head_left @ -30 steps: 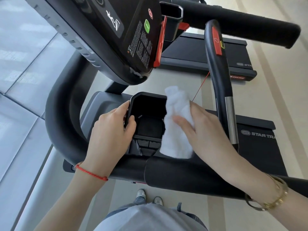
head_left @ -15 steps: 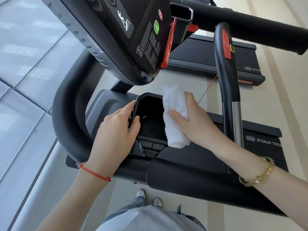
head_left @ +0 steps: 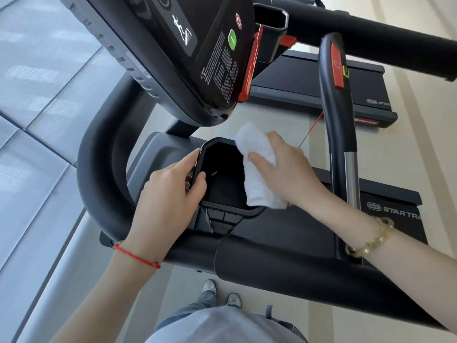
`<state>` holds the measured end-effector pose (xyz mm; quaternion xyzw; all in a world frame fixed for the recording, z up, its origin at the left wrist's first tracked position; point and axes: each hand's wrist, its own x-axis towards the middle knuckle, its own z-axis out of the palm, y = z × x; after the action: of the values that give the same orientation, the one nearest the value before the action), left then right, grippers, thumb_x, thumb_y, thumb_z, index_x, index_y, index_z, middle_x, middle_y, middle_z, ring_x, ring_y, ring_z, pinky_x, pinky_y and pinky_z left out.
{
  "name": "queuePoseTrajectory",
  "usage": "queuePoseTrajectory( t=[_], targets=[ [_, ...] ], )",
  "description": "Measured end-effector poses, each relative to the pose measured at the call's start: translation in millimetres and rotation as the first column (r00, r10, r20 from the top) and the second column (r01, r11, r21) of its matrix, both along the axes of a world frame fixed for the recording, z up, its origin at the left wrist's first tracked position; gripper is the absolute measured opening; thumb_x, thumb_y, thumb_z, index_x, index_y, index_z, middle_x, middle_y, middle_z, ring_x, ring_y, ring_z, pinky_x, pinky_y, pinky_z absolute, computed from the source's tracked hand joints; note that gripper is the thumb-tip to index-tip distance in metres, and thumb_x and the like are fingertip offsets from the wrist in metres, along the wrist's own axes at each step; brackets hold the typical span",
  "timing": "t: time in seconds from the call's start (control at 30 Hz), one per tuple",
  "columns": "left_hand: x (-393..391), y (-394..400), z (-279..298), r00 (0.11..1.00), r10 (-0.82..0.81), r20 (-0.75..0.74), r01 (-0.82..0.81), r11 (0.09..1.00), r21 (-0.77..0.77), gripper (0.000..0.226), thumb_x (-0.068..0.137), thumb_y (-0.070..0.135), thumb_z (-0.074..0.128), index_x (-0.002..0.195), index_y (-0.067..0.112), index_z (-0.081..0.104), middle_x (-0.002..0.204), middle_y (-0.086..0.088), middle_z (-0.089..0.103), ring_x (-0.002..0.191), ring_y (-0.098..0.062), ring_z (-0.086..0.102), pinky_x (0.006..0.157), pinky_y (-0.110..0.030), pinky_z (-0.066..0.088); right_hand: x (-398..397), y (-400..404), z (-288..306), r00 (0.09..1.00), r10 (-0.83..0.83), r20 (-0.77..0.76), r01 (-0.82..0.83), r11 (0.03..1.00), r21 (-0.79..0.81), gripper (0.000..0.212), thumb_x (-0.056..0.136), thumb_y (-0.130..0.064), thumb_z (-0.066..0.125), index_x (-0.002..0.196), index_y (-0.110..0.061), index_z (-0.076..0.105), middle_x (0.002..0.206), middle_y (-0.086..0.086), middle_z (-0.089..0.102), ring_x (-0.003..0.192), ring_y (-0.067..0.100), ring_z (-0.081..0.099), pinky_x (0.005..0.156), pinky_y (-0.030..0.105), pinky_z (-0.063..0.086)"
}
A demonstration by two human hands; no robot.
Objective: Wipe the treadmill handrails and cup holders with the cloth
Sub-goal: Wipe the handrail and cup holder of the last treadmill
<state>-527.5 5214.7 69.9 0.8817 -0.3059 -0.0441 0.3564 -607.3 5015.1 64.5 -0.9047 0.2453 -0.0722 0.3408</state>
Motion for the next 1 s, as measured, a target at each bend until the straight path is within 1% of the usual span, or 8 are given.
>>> queuePoseTrajectory(
  t=[0.13, 0.23, 0.37, 0.47, 0.6, 0.73, 0.87, 1.0],
  targets=[
    [0, -1, 0, 0.999, 0.008, -0.031, -0.008, 1.000, -0.011, 0.044, 0.094, 0.025, 0.058, 0.138, 0.029, 0.055, 0.082, 0.003, 0.068, 0.072, -0.018, 0.065, 0.076, -0.043, 0.058, -13, 2, -3, 0.993, -0.066, -0.096, 0.074, 0.994, 0.084, 0.026, 0.095, -0.046, 0.048, 0.100, -0.021, 0.040, 0.082, -0.001, 0.056, 0.066, 0.012, 0.055, 0.048, 0.027, 0.035],
    [0, -1, 0, 0.999, 0.004, -0.047, -0.005, 1.000, -0.020, 0.047, 0.093, 0.024, 0.058, 0.140, 0.027, 0.054, 0.084, 0.000, 0.068, 0.074, -0.019, 0.066, 0.080, -0.042, 0.057, 4, -5, 4, 0.994, 0.037, -0.105, -0.036, 0.999, 0.009, 0.028, 0.095, -0.043, 0.052, 0.092, -0.018, 0.040, 0.077, -0.002, 0.051, 0.065, 0.011, 0.050, 0.049, 0.027, 0.030],
    [1, -2, 1, 0.999, 0.005, -0.044, -0.006, 1.000, -0.021, 0.047, 0.093, 0.023, 0.058, 0.139, 0.028, 0.054, 0.082, 0.000, 0.067, 0.073, -0.018, 0.066, 0.078, -0.042, 0.057, 34, -7, 14, 0.968, 0.196, -0.159, -0.217, 0.968, -0.125, 0.034, 0.092, -0.047, 0.056, 0.079, -0.022, 0.037, 0.071, -0.007, 0.046, 0.065, 0.007, 0.043, 0.051, 0.027, 0.025],
    [0, -2, 1, 0.998, 0.013, -0.057, -0.016, 0.999, -0.041, 0.046, 0.092, 0.024, 0.060, 0.137, 0.034, 0.055, 0.082, 0.003, 0.068, 0.072, -0.016, 0.065, 0.076, -0.042, 0.058, 37, -6, 12, 0.973, 0.199, -0.114, -0.211, 0.972, -0.106, 0.035, 0.090, -0.049, 0.058, 0.077, -0.022, 0.040, 0.068, -0.007, 0.047, 0.064, 0.006, 0.043, 0.052, 0.027, 0.026],
    [2, -2, 1, 0.999, 0.025, -0.043, -0.026, 0.999, -0.020, 0.044, 0.092, 0.024, 0.060, 0.135, 0.035, 0.057, 0.080, 0.001, 0.067, 0.072, -0.022, 0.065, 0.075, -0.045, 0.058, 14, -3, 5, 0.997, 0.061, -0.037, -0.061, 0.998, -0.014, 0.028, 0.094, -0.042, 0.057, 0.091, -0.017, 0.046, 0.073, -0.007, 0.049, 0.067, 0.004, 0.044, 0.052, 0.025, 0.027],
    [2, -2, 0, 1.000, 0.005, 0.001, -0.005, 1.000, -0.014, 0.044, 0.093, 0.022, 0.060, 0.136, 0.031, 0.057, 0.078, -0.002, 0.067, 0.070, -0.023, 0.065, 0.074, -0.046, 0.058, -10, 5, -7, 0.996, -0.071, -0.046, 0.077, 0.987, 0.141, 0.022, 0.096, -0.039, 0.050, 0.104, -0.022, 0.040, 0.087, -0.008, 0.052, 0.072, 0.002, 0.050, 0.052, 0.021, 0.035],
    [3, -3, -2, 1.000, -0.006, 0.028, 0.006, 1.000, 0.003, 0.044, 0.094, 0.022, 0.059, 0.137, 0.027, 0.056, 0.076, -0.004, 0.065, 0.067, -0.023, 0.064, 0.071, -0.048, 0.058, 5, -1, -2, 0.998, -0.026, -0.061, 0.033, 0.992, 0.123, 0.024, 0.095, -0.034, 0.055, 0.101, -0.013, 0.045, 0.087, -0.004, 0.052, 0.073, 0.010, 0.050, 0.051, 0.015, 0.033],
    [3, -3, -4, 0.998, -0.017, 0.062, 0.019, 1.000, -0.024, 0.041, 0.093, 0.020, 0.060, 0.132, 0.032, 0.058, 0.073, -0.003, 0.065, 0.064, -0.023, 0.064, 0.069, -0.047, 0.058, 19, -8, 8, 0.994, 0.073, -0.080, -0.065, 0.993, 0.103, 0.026, 0.092, -0.036, 0.061, 0.102, -0.014, 0.050, 0.085, -0.007, 0.051, 0.080, 0.016, 0.048, 0.057, 0.022, 0.032]
  ],
)
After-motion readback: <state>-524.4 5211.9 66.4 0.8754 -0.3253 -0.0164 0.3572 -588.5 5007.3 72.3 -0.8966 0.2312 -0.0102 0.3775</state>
